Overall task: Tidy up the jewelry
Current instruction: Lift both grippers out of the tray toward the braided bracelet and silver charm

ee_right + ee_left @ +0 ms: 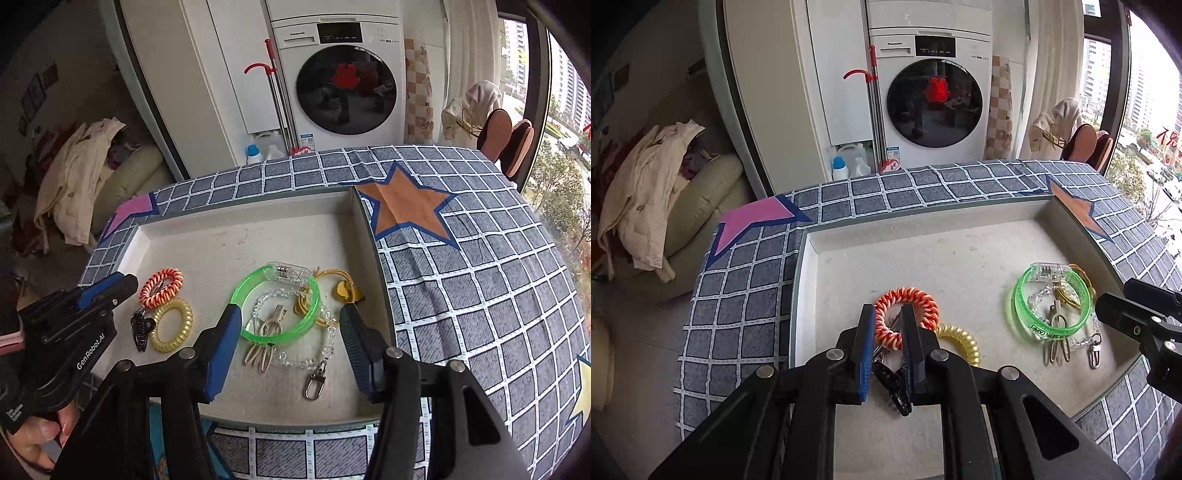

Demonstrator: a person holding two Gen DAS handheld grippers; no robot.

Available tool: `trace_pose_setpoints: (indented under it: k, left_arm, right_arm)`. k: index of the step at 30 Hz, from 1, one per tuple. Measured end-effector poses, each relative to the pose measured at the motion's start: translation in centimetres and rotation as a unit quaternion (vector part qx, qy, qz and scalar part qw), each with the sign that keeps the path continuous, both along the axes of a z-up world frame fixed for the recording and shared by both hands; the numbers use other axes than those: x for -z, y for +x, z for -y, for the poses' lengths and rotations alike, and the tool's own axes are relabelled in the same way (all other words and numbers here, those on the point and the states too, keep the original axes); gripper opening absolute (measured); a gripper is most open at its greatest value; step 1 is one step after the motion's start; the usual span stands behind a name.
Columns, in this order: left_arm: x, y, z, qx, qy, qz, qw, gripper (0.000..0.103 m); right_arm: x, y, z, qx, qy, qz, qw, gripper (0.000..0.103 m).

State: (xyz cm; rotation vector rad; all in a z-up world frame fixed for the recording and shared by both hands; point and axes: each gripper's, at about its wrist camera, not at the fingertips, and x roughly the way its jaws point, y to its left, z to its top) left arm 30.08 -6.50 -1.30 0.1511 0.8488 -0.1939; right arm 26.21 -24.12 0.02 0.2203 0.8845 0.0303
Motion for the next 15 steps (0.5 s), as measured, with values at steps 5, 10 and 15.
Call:
trace_pose_setpoints:
  k: [5,10,15]
  left_arm:
    - [-0.3,-1.5,-0.3,0.000,0.002,0.000,1.0000,0.034]
    - [-0.9,-3.0,-1.1,-0.009,-0.012,0.009,0.9998,0.103]
    - [-2.3,-4.8,-1.5,-0.009,-0.004,0.039,0.9992,0.103]
  right_arm:
    - [-0.7,-1.8,-0.1,-0.004,0.007,0.009,1.000,0.066]
    - [-1.3,-3.6,-0.6,-0.012,0.004,0.015,1.000,0.072]
    - [-1.6,-5.1,-0.6,-0.017,0.012,0.021,1.000,0.079]
